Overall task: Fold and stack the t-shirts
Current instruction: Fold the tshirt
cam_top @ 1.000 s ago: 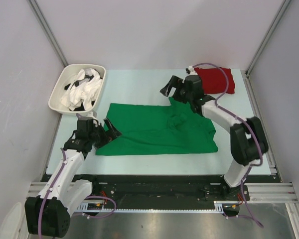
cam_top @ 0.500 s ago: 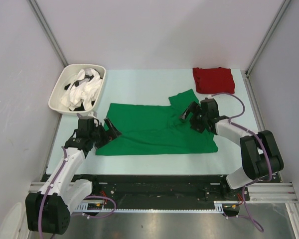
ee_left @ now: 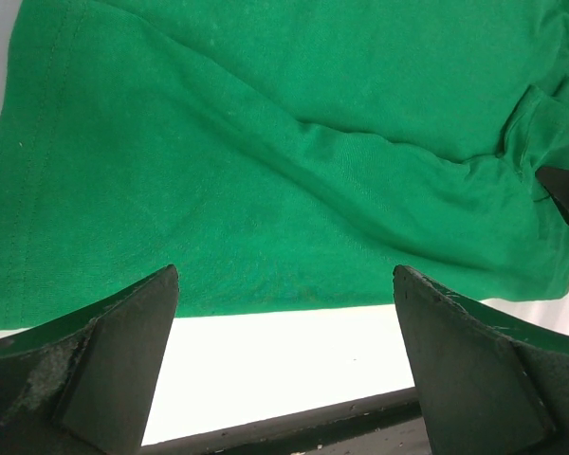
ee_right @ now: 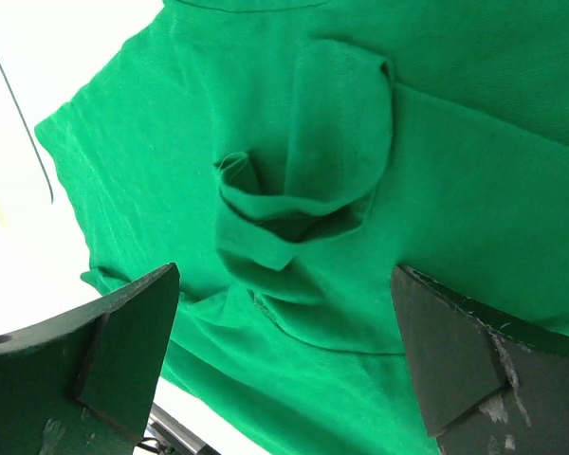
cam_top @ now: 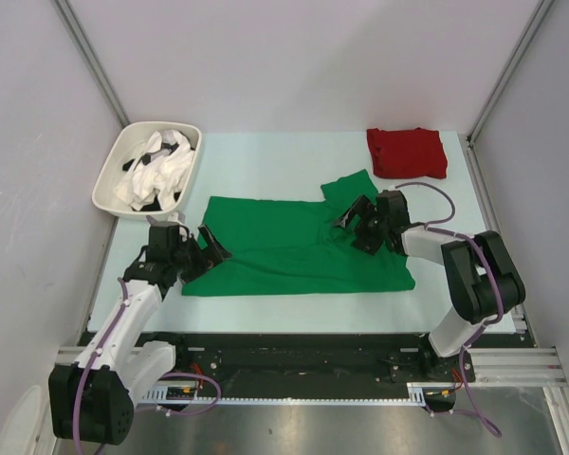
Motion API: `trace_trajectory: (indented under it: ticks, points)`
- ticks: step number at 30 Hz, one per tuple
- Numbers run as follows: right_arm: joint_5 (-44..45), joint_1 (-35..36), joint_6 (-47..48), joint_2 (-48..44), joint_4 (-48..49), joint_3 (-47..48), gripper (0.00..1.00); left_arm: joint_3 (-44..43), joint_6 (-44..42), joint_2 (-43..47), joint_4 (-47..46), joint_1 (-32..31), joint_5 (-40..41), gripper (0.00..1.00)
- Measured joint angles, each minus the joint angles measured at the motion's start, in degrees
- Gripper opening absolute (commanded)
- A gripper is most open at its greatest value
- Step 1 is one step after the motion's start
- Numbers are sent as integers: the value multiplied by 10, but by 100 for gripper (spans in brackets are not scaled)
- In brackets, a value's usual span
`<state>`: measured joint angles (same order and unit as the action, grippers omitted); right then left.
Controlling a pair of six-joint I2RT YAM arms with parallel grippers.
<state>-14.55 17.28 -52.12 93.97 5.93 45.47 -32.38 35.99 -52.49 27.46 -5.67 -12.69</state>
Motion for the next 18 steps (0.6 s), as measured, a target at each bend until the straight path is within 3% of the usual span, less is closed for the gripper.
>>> trace_trajectory:
  ticks: [18]
  points:
    - [-26, -8, -26, 50, 98, -1, 97, -10, -5, -14, 1, 0, 1, 100]
